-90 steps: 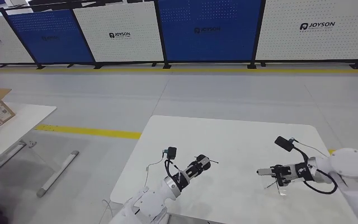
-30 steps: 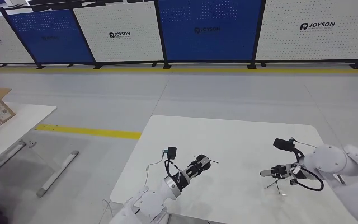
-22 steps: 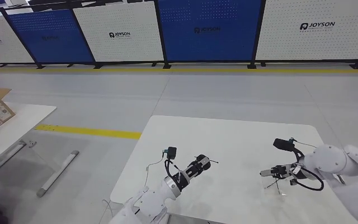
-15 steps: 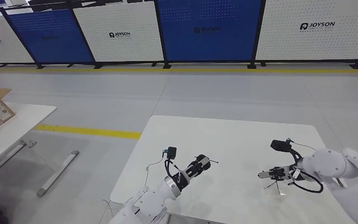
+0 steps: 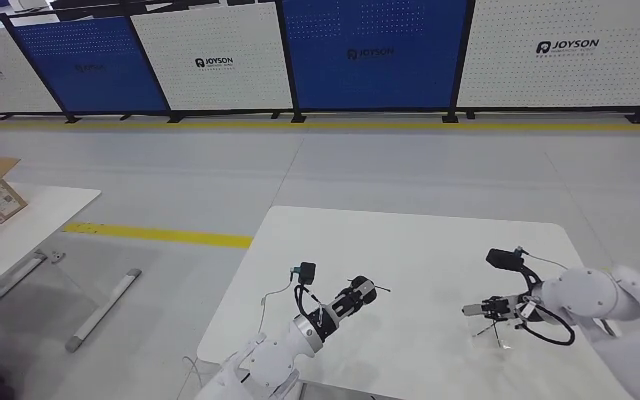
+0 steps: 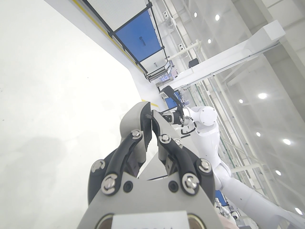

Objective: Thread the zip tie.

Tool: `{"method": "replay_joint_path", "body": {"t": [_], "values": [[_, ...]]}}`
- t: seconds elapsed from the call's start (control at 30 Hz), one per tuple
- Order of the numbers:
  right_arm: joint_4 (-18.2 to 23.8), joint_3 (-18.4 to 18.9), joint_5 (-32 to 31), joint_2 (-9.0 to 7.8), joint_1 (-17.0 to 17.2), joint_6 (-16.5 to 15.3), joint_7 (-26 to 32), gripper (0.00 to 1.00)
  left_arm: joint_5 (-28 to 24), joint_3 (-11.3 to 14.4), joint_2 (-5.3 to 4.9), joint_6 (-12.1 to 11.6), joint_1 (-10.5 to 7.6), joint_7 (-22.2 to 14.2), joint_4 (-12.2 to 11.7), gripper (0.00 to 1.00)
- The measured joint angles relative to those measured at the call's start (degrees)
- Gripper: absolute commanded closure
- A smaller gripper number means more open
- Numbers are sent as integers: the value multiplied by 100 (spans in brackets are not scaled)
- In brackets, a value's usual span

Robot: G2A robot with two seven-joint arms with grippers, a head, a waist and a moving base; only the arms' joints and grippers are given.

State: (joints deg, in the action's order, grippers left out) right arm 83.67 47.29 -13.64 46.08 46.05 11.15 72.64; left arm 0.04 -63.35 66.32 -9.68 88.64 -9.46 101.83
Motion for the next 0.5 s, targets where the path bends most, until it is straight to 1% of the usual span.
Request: {"method": "replay_joint_path", "body": {"t": [0.03, 0.07, 0.1, 0.17, 0.2, 0.3, 0.5], "values": [[36, 45, -10, -16, 35, 21, 19, 23, 0, 0, 0, 0, 0, 0, 0, 100], [59, 78, -29, -28, 57, 54, 39, 25, 0, 0, 0, 0, 0, 0, 0, 100], [83, 105, -48, -38, 76, 98, 60, 35, 0, 0, 0, 0, 0, 0, 0, 100], [132, 153, -75, -53, 113, 185, 108, 47, 0, 0, 0, 0, 0, 0, 0, 100], [142, 171, -79, -57, 125, 218, 128, 51, 0, 0, 0, 0, 0, 0, 0, 100], [146, 194, -113, -57, 134, 345, 197, 51, 0, 0, 0, 0, 0, 0, 0, 100], [1, 62, -219, 18, 9, 674, 345, 57, 0, 0, 0, 0, 0, 0, 0, 100]]}}
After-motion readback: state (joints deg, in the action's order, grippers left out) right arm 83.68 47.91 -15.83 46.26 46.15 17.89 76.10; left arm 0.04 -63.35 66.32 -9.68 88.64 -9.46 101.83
